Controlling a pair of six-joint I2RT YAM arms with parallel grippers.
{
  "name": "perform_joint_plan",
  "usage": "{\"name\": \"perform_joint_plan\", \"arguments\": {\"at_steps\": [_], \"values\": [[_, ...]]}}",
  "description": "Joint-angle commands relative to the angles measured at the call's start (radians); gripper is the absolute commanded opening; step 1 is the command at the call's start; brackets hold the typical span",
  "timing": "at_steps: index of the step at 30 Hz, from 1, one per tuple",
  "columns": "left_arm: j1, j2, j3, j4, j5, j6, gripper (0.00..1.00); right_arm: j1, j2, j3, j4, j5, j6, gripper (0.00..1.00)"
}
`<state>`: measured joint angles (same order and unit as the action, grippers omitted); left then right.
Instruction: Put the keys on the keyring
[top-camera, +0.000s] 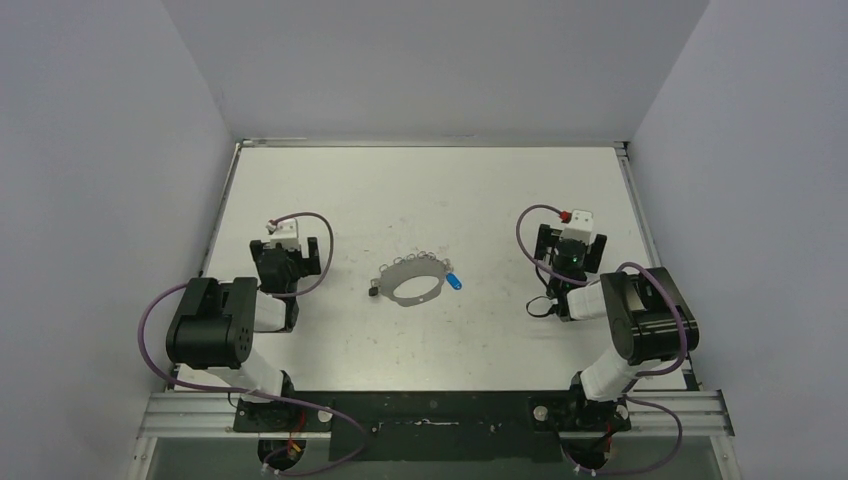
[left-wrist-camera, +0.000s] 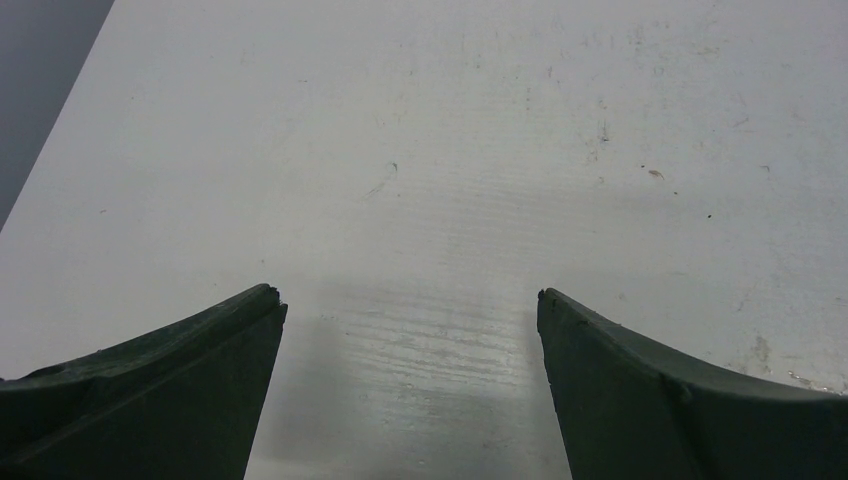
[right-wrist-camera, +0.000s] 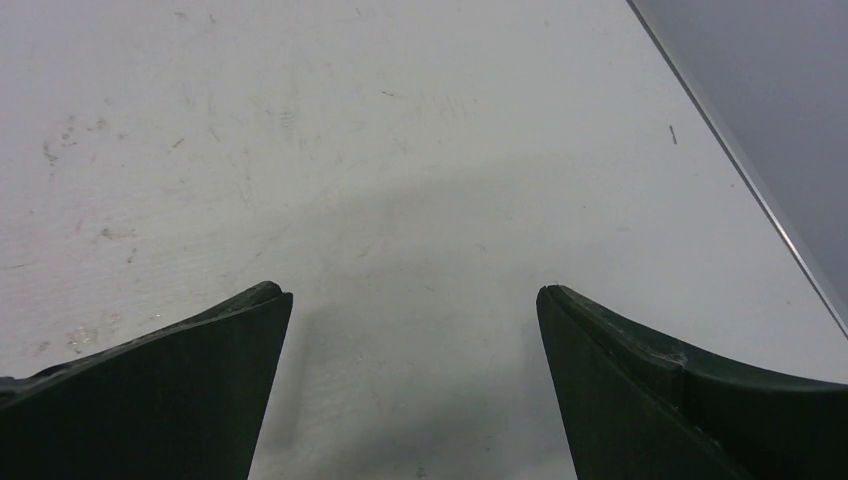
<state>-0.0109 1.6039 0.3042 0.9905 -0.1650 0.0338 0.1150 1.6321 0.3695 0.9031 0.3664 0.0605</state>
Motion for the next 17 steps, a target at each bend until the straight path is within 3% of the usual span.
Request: {"name": "perform_joint_plan", "arguments": {"at_steps": [1, 17], "values": [[0.005, 0.005, 0.038, 0.003, -0.025, -0.024, 0.97, 0.016, -0.009, 0.025, 0.013, 0.016, -0.009, 1.0], [0.005, 0.006, 0.043, -0.008, -0.021, -0.025, 0.97, 0.015, -0.011, 0.023, 0.014, 0.014, -0.01, 1.0]]}}
